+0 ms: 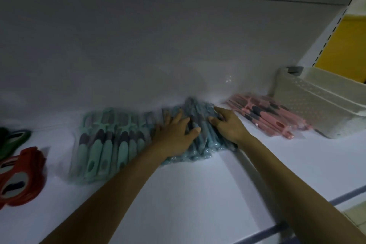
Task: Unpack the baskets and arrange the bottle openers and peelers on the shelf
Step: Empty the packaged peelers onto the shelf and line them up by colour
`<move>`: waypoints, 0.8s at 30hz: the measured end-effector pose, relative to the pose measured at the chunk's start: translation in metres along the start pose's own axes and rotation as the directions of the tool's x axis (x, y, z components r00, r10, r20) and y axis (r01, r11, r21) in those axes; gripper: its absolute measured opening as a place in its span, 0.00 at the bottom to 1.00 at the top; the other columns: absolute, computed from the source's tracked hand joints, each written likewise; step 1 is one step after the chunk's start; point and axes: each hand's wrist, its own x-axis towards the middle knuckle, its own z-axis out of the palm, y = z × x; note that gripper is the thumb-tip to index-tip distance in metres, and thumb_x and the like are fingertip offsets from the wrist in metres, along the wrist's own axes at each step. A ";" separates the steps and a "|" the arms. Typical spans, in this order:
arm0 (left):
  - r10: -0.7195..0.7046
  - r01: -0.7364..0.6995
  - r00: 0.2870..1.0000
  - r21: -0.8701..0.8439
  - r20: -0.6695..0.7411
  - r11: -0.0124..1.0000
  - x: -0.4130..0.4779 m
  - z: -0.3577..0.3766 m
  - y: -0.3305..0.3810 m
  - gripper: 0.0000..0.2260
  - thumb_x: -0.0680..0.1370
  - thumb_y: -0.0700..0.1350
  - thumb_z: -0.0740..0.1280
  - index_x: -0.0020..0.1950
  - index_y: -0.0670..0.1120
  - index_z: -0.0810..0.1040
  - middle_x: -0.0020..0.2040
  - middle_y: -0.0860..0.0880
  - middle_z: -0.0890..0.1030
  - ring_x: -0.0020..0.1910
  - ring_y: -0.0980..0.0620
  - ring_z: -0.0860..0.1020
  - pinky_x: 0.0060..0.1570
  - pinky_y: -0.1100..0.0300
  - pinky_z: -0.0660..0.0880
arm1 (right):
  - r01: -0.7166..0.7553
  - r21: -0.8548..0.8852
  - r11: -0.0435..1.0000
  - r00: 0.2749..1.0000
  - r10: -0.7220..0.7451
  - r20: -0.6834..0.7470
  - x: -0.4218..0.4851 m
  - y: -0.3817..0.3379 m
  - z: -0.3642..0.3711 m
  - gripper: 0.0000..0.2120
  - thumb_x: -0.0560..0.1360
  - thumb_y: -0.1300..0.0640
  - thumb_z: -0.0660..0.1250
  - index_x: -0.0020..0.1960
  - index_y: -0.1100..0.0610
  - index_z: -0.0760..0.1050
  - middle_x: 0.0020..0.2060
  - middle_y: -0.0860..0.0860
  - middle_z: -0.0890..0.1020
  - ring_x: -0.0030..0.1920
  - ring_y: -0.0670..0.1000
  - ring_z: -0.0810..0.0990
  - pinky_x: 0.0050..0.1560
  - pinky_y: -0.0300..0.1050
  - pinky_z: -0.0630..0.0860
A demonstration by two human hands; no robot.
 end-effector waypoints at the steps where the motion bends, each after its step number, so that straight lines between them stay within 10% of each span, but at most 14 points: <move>1: -0.004 0.004 1.000 0.030 0.018 1.000 -0.002 0.006 0.000 0.28 0.78 0.64 0.52 0.76 0.55 0.56 0.79 0.53 0.47 0.77 0.46 0.44 0.73 0.40 0.45 | 0.012 0.022 1.000 1.000 -0.012 0.015 0.000 0.003 0.003 0.19 0.78 0.57 0.62 0.69 0.55 0.71 0.64 0.56 0.76 0.64 0.58 0.74 0.66 0.49 0.69; 7: 0.251 -0.220 0.931 0.143 -0.265 0.965 -0.007 0.018 0.016 0.26 0.80 0.60 0.51 0.76 0.55 0.56 0.78 0.53 0.51 0.77 0.53 0.45 0.74 0.43 0.44 | -0.029 0.404 0.914 1.000 0.022 0.022 0.001 -0.020 0.017 0.13 0.80 0.61 0.56 0.57 0.61 0.77 0.56 0.52 0.80 0.55 0.49 0.78 0.60 0.39 0.71; 14: 0.160 -0.166 0.986 0.316 0.044 0.934 0.006 0.007 0.032 0.38 0.71 0.74 0.51 0.74 0.54 0.61 0.76 0.55 0.61 0.75 0.53 0.54 0.72 0.41 0.49 | 0.142 -0.048 0.989 0.976 -0.148 -0.162 -0.009 0.010 0.001 0.13 0.80 0.57 0.59 0.59 0.59 0.77 0.56 0.56 0.80 0.55 0.55 0.77 0.54 0.44 0.71; 24: 0.138 -0.210 0.970 0.394 0.202 0.895 -0.003 0.009 0.026 0.43 0.69 0.77 0.43 0.77 0.56 0.41 0.78 0.52 0.41 0.77 0.51 0.41 0.72 0.41 0.40 | 0.155 0.186 0.970 0.986 -0.141 -0.084 -0.019 0.017 -0.001 0.14 0.81 0.52 0.58 0.53 0.56 0.80 0.50 0.51 0.83 0.48 0.49 0.79 0.52 0.43 0.74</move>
